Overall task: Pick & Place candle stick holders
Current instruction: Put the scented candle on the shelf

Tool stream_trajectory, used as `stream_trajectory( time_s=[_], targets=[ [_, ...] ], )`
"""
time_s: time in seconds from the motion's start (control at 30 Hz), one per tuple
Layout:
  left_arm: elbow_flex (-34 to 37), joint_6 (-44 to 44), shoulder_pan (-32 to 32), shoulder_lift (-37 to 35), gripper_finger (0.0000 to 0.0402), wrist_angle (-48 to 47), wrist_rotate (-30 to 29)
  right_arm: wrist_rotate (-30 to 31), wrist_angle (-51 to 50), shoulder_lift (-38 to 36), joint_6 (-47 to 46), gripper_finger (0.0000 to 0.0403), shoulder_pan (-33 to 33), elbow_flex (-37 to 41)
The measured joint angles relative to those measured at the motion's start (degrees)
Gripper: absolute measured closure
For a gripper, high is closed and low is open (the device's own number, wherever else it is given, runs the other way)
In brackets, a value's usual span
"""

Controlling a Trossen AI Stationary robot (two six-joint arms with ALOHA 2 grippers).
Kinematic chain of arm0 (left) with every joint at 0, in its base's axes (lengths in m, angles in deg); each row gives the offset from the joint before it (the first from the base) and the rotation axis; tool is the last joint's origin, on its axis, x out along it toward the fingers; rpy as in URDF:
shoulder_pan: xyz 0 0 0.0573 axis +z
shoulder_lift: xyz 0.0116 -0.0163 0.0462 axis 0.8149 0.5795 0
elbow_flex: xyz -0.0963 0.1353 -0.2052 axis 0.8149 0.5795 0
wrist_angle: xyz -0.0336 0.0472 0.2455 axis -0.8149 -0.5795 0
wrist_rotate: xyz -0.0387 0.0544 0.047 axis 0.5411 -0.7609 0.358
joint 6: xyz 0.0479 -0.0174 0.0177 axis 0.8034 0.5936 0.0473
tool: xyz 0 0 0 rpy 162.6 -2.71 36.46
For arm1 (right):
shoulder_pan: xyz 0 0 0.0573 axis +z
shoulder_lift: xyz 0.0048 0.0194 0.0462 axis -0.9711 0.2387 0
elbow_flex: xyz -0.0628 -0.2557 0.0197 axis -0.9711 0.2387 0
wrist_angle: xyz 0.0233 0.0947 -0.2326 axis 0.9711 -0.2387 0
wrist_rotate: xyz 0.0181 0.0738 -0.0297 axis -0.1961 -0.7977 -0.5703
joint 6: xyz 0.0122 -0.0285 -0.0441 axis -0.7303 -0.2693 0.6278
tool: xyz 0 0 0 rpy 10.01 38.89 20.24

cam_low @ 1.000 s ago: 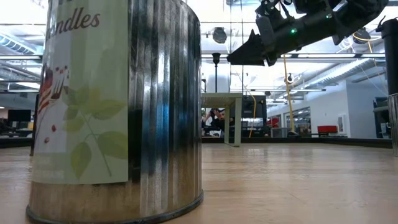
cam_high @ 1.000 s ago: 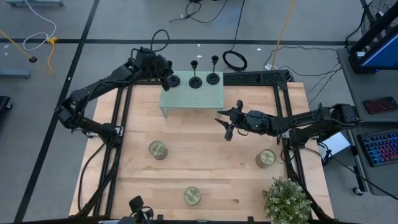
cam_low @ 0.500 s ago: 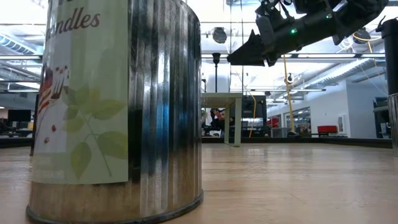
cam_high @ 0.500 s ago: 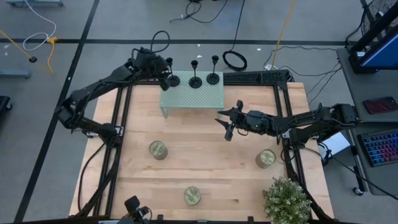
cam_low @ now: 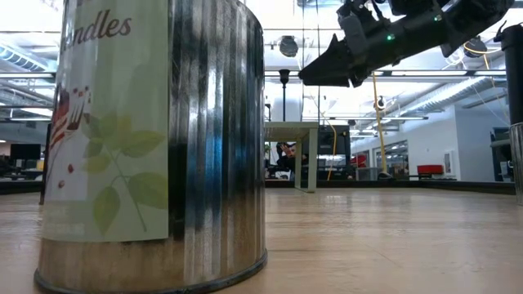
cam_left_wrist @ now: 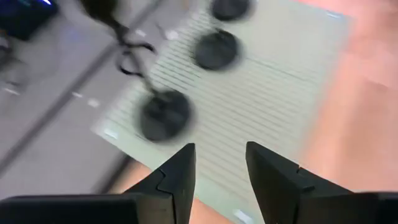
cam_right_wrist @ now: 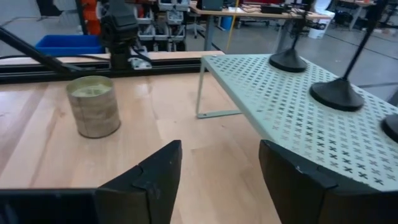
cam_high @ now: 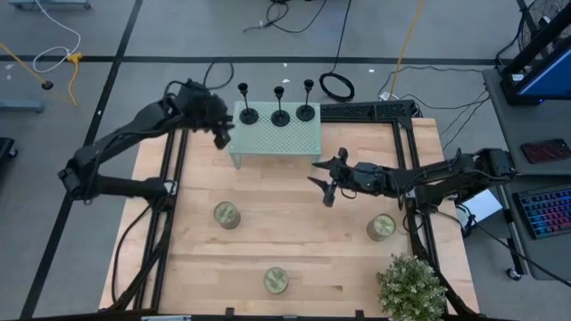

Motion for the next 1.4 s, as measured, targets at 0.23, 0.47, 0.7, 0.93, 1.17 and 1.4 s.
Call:
stream_trajectory(
  time_s=[0.23, 0.47, 0.7, 0.93, 1.17, 1.4],
  targets=[
    [0.0, -12.69, -14.71, -2.66, 0.029, -11.39, 5.15, 0.01, 0.04, -0.01, -0.2, 0.0191, 0.99, 0.0],
    [0.04, -27.95, -34.01, 0.18, 0.0313, -16.63, -1.97, 0.09, -0.33, 0.0, -2.62, 0.0196, 0.99, 0.0],
    [0.04, -43.38, -46.65, 3.35, 0.0314, -20.05, -8.82, 0.08, -0.35, 0.0, -2.32, 0.0197, 0.99, 0.0],
    [0.5, -44.87, -55.33, 8.79, 0.0313, -19.4, -11.93, 0.07, 0.12, -0.02, 0.62, 0.0197, 0.91, 0.0],
    [1.03, -44.78, -58.46, 14.01, 0.0313, -19.52, -13.13, 0.07, 2.43, 0.0, 5.05, 0.0197, 0.86, 0.0],
    [1.03, -45.81, -59.89, 18.89, 0.0313, -20.14, -9.93, 0.11, 5.29, -0.02, 4.76, 0.0197, -0.37, 0.0]
  ],
)
